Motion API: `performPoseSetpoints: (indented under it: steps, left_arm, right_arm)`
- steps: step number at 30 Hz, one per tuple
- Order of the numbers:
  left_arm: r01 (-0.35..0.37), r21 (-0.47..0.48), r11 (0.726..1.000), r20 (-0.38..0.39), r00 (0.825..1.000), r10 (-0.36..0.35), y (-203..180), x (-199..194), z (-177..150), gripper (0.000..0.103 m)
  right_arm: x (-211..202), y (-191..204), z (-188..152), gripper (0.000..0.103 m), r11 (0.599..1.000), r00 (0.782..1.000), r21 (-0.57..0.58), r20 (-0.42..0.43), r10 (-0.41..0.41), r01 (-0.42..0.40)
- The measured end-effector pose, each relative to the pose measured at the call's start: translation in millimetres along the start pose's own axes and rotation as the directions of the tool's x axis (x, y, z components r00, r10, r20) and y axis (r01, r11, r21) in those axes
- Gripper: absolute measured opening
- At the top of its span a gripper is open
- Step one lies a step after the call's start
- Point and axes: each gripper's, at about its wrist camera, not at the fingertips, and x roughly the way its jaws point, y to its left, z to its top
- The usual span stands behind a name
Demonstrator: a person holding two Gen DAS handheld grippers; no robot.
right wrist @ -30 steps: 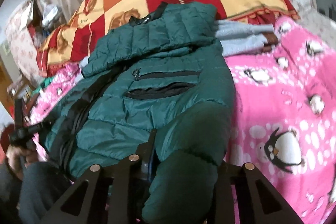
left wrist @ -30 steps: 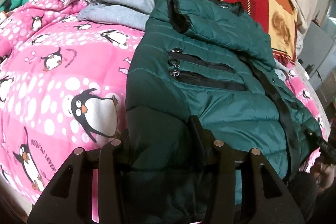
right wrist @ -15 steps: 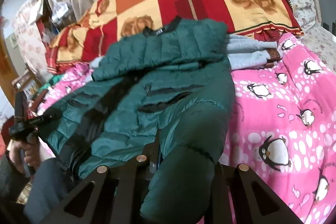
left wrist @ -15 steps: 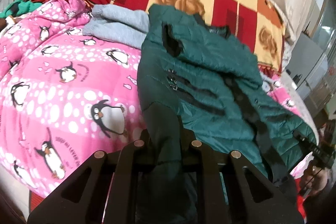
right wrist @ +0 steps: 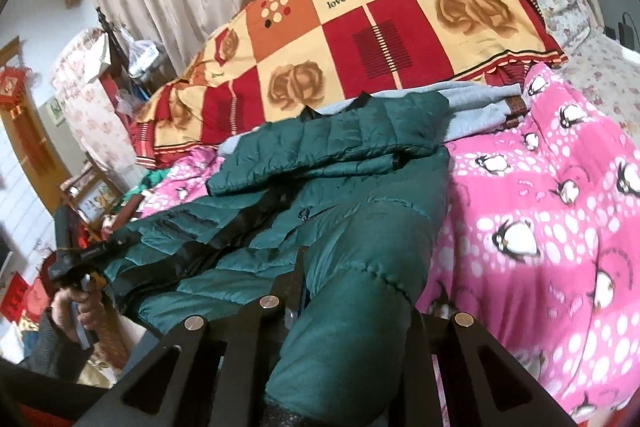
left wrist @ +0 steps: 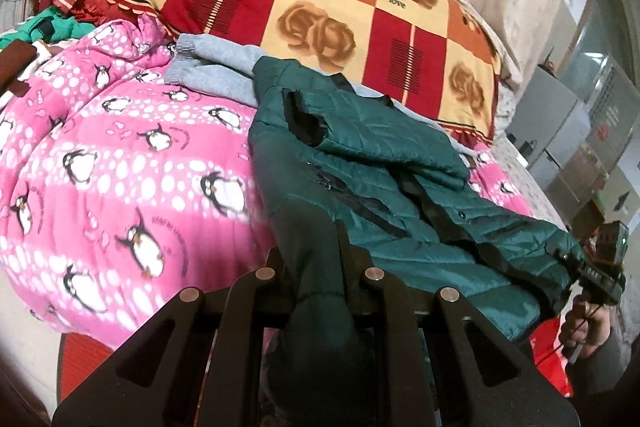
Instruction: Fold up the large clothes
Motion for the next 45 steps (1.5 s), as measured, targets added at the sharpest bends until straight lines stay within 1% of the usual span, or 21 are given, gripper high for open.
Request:
performPoseSetpoints:
  steps: [3, 4, 6, 8, 9, 10, 11, 12, 13, 17, 18, 19, 21, 22, 23, 24, 26, 29, 37, 41, 45]
  left_arm:
    - [-0.043, 0.047, 0.998, -0.029, 0.999, 0.045, -2.0, 10.1, -15.6, 0.012]
    - [-0.059, 0.052, 0.997, -0.042, 0.997, 0.061, -1.5, 15.8, -20.5, 0.014]
    - [-0.088, 0.052, 0.995, -0.064, 0.994, 0.091, -0.2, 24.0, -27.8, 0.018]
    - [-0.108, 0.057, 0.993, -0.080, 0.990, 0.112, 0.6, 29.4, -31.2, 0.024]
    - [-0.103, 0.058, 0.993, -0.086, 0.990, 0.108, 1.5, 31.3, -31.4, 0.029]
    - [-0.089, 0.059, 0.994, -0.092, 0.991, 0.095, 2.5, 32.9, -31.3, 0.039]
    - [-0.071, 0.058, 0.996, -0.098, 0.992, 0.077, 3.3, 34.0, -31.5, 0.044]
    - [-0.061, 0.056, 0.997, -0.102, 0.993, 0.066, 4.0, 35.2, -30.9, 0.053]
    - [-0.046, 0.045, 0.998, -0.110, 0.993, 0.051, 7.2, 38.8, -30.9, 0.055]
    - [-0.051, -0.009, 0.999, -0.157, 0.986, 0.049, 15.4, 51.5, -30.2, 0.055]
    - [-0.055, -0.014, 0.998, -0.161, 0.986, 0.052, 16.1, 51.8, -30.1, 0.050]
    - [-0.067, -0.010, 0.998, -0.165, 0.984, 0.065, 15.6, 51.8, -30.2, 0.033]
    - [-0.104, 0.025, 0.994, -0.168, 0.980, 0.107, 11.5, 51.1, -31.3, 0.023]
    - [-0.126, 0.044, 0.991, -0.161, 0.978, 0.132, 8.6, 50.3, -32.3, 0.021]
    - [-0.160, 0.079, 0.984, -0.147, 0.974, 0.171, 2.1, 48.7, -34.2, 0.021]
    - [-0.179, 0.101, 0.979, -0.137, 0.972, 0.192, -1.2, 48.3, -35.8, 0.020]
    - [-0.246, 0.171, 0.954, -0.091, 0.960, 0.264, -15.4, 46.4, -40.2, 0.019]
    - [-0.291, 0.203, 0.935, -0.068, 0.948, 0.310, -23.1, 48.6, -45.3, 0.018]
    - [-0.299, 0.195, 0.934, -0.072, 0.946, 0.318, -22.2, 49.9, -46.0, 0.018]
    - [-0.306, 0.199, 0.931, -0.068, 0.944, 0.324, -24.6, 48.0, -46.4, 0.018]
    - [-0.310, 0.202, 0.929, -0.066, 0.942, 0.329, -26.0, 45.8, -47.1, 0.017]
  right_arm:
    - [9.5, -5.7, -15.7, 0.015, 1.000, 0.998, -0.003, -0.055, -0.019, 0.018]
    - [15.1, -9.5, -21.7, 0.015, 1.000, 0.997, 0.013, -0.075, -0.020, 0.021]
    - [21.3, -18.2, -31.2, 0.017, 0.998, 0.996, 0.057, -0.085, -0.011, 0.016]
    - [23.4, -27.9, -34.9, 0.028, 0.992, 0.996, 0.129, -0.083, 0.011, 0.000]
    - [23.6, -31.6, -36.2, 0.041, 0.987, 0.996, 0.159, -0.081, 0.023, -0.010]
    - [23.4, -34.6, -37.3, 0.048, 0.984, 0.997, 0.179, -0.075, 0.035, -0.021]
    - [24.1, -37.3, -38.1, 0.049, 0.979, 0.996, 0.203, -0.066, 0.052, -0.037]
    - [26.0, -39.0, -38.3, 0.049, 0.974, 0.996, 0.223, -0.068, 0.063, -0.046]
    - [27.7, -41.4, -38.6, 0.049, 0.969, 0.995, 0.241, -0.071, 0.070, -0.051]
    - [37.1, -49.4, -41.4, 0.049, 0.944, 0.992, 0.323, -0.082, 0.100, -0.069]
    - [37.7, -46.4, -41.4, 0.045, 0.947, 0.991, 0.312, -0.084, 0.102, -0.071]
    - [36.8, -42.9, -41.2, 0.041, 0.956, 0.993, 0.289, -0.086, 0.084, -0.056]
    - [35.0, -37.0, -39.9, 0.033, 0.968, 0.994, 0.247, -0.086, 0.068, -0.045]
    - [33.9, -35.3, -39.6, 0.030, 0.971, 0.995, 0.233, -0.083, 0.063, -0.042]
    - [33.3, -35.5, -39.7, 0.030, 0.973, 0.995, 0.227, -0.081, 0.057, -0.037]
    - [32.8, -34.7, -39.6, 0.029, 0.975, 0.995, 0.221, -0.080, 0.052, -0.033]
    - [32.6, -33.0, -40.3, 0.029, 0.977, 0.996, 0.213, -0.080, 0.041, -0.023]
    - [33.1, -32.0, -41.4, 0.029, 0.979, 0.996, 0.201, -0.086, 0.025, -0.007]
    - [30.7, -24.6, -41.3, 0.028, 0.990, 0.996, 0.143, -0.083, -0.011, 0.023]
    - [29.0, -25.8, -42.5, 0.028, 0.988, 0.997, 0.155, -0.070, -0.010, 0.021]
    - [26.9, -17.0, -41.5, 0.026, 0.995, 0.996, 0.086, -0.072, -0.047, 0.053]
